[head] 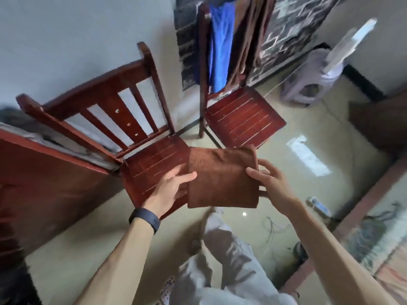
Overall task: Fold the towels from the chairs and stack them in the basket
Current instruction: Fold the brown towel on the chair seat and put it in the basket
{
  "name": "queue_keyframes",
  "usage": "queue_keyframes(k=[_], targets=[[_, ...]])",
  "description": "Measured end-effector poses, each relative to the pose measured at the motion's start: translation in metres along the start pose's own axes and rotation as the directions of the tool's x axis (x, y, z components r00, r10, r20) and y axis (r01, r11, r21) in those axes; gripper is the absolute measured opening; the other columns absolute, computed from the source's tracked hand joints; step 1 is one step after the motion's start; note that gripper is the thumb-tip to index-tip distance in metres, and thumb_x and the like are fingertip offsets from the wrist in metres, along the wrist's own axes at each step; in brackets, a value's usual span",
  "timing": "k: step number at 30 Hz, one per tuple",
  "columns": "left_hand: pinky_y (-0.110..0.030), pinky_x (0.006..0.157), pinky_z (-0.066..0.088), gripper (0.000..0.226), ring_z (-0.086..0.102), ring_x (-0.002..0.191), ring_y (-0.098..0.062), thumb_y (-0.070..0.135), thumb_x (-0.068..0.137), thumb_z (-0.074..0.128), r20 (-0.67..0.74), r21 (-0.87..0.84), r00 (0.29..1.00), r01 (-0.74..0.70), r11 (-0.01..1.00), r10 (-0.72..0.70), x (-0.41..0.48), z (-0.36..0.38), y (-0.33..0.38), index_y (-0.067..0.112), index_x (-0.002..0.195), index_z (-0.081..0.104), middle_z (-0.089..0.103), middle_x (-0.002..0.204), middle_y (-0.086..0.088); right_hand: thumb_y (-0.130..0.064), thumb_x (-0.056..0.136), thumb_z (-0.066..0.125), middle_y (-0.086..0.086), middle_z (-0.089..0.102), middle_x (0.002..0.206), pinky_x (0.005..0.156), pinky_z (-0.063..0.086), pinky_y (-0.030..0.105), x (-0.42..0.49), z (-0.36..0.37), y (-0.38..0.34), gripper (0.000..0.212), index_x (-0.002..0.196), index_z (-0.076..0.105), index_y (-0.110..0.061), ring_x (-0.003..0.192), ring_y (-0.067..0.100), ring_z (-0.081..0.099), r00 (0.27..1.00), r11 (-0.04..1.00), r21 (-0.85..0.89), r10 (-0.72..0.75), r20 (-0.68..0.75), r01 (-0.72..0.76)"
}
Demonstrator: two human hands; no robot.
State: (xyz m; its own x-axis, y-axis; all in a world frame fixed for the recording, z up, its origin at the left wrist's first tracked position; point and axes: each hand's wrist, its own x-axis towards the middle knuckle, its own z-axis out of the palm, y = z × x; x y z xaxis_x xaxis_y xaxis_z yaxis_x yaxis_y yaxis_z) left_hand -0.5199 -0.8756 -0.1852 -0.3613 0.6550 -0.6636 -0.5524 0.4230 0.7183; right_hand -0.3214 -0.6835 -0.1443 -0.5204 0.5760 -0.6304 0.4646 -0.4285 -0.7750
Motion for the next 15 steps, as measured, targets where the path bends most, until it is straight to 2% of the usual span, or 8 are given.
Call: queue_keyframes(k=[5, 9, 11, 13, 15], targets=[[-0.052, 0.098, 0.052, 0.038, 0.069, 0.11, -0.03, 0.023, 0.088, 0.072, 0.171, 0.188, 0.985, -0.05, 0.981, 0.018, 0.003, 0.096, 0.059, 0.027, 0.125, 0.066, 0.072, 0.118, -0.007, -0.021, 0.09, 0.073, 0.01, 0.073, 0.097, 0.066, 0.059, 0.038, -0.062, -0.085, -0.013, 0.023, 0.111, 0.07, -0.028, 0.082, 0.019, 0.073, 0.982, 0.984, 0.159, -0.05, -0.184, 0.08], [-0.043, 0.086, 0.058, 0.041, 0.07, 0.106, -0.028, 0.027, 0.088, 0.073, 0.29, 0.341, 0.957, -0.095, 0.935, -0.008, 0.026, 0.19, 0.1, 0.031, 0.127, 0.063, 0.074, 0.115, -0.002, -0.021, 0.09, 0.073, 0.015, 0.072, 0.102, 0.064, 0.057, 0.037, -0.079, -0.163, -0.02, 0.024, 0.112, 0.069, -0.029, 0.082, 0.02, 0.071, 0.946, 0.95, 0.267, -0.071, -0.317, 0.161], [-0.042, 0.085, 0.059, 0.042, 0.071, 0.104, -0.028, 0.026, 0.087, 0.074, 0.342, 0.386, 0.939, -0.118, 0.915, -0.024, 0.047, 0.249, 0.118, 0.03, 0.127, 0.062, 0.074, 0.115, -0.002, -0.02, 0.09, 0.073, 0.013, 0.072, 0.101, 0.063, 0.057, 0.037, -0.079, -0.212, -0.024, 0.026, 0.114, 0.068, -0.028, 0.083, 0.02, 0.07, 0.92, 0.924, 0.317, -0.082, -0.383, 0.215], [-0.043, 0.084, 0.059, 0.039, 0.072, 0.102, -0.028, 0.024, 0.087, 0.074, 0.382, 0.414, 0.923, -0.133, 0.901, -0.04, 0.066, 0.291, 0.132, 0.028, 0.125, 0.063, 0.074, 0.115, -0.004, -0.018, 0.09, 0.072, 0.009, 0.073, 0.098, 0.062, 0.057, 0.035, -0.072, -0.247, -0.03, 0.027, 0.115, 0.068, -0.028, 0.083, 0.02, 0.07, 0.898, 0.912, 0.328, -0.086, -0.432, 0.246], [-0.04, 0.077, 0.058, 0.038, 0.072, 0.096, -0.028, 0.022, 0.087, 0.074, 0.436, 0.436, 0.898, -0.144, 0.888, -0.069, 0.094, 0.353, 0.148, 0.025, 0.124, 0.063, 0.072, 0.116, -0.011, -0.017, 0.09, 0.072, 0.007, 0.074, 0.096, 0.059, 0.057, 0.034, -0.063, -0.3, -0.038, 0.026, 0.114, 0.069, -0.028, 0.081, 0.019, 0.071, 0.865, 0.885, 0.359, -0.09, -0.493, 0.297]])
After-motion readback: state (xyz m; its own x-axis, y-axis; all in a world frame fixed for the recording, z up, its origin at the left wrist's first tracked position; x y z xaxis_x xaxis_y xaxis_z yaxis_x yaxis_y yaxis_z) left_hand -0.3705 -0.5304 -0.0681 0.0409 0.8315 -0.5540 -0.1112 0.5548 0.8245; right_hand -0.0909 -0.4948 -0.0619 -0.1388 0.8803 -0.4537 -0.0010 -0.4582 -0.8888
